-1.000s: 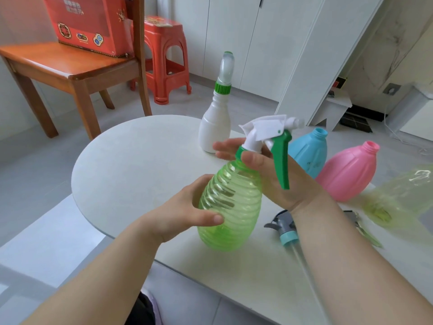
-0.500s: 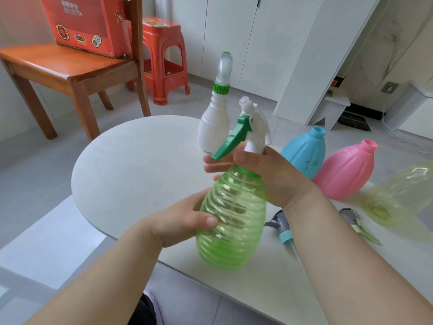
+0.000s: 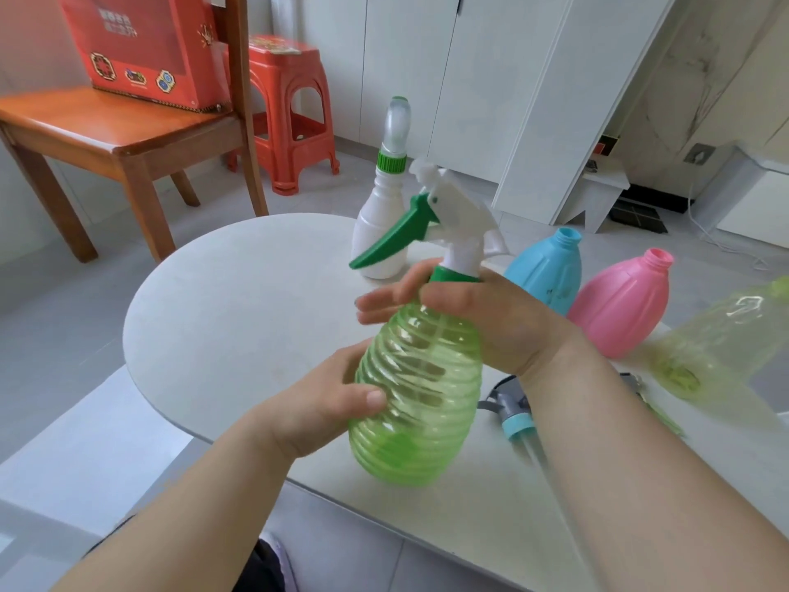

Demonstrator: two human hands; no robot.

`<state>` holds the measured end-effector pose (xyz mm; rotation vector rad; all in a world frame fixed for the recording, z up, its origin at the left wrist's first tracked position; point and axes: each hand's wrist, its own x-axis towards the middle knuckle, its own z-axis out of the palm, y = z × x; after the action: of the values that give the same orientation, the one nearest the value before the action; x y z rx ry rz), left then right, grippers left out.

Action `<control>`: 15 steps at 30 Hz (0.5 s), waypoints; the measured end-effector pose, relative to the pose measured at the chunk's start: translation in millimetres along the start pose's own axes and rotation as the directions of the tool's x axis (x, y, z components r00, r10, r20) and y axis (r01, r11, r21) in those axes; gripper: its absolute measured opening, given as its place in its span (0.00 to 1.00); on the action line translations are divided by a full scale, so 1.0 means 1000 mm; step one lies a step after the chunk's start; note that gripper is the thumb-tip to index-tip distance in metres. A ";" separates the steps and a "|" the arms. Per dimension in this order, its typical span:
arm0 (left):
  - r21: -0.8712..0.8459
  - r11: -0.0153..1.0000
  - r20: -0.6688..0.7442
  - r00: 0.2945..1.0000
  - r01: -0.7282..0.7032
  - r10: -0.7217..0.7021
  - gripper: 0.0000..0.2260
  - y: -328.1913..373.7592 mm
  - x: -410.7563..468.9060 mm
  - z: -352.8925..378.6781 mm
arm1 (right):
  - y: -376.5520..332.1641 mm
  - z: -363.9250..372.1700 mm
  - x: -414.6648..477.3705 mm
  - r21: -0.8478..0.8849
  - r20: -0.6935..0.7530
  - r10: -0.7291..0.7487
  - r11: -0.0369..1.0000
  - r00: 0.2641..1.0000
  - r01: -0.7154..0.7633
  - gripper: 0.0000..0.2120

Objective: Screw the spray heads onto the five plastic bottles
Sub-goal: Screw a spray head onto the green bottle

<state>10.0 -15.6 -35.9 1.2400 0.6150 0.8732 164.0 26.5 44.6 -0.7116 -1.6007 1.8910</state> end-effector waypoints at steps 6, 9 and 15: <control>-0.033 0.999 -0.033 0.999 0.017 -0.018 0.37 0.000 0.003 0.001 | 0.006 -0.003 0.005 -0.002 -0.148 0.003 1.000 0.989 -0.004 0.11; -0.040 0.996 0.024 0.997 0.075 -0.074 0.40 0.002 0.003 -0.002 | 0.009 -0.003 0.006 0.009 -0.217 0.041 0.999 0.975 -0.040 0.12; 0.181 0.983 -0.151 0.988 0.012 0.016 0.46 0.000 0.004 0.008 | 0.009 0.001 0.013 -0.160 -0.459 -0.023 0.985 0.888 -0.057 0.08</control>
<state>19.0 -16.7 -33.5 1.3450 0.8309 0.9353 153.1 34.0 35.6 -1.1531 -1.4521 1.4581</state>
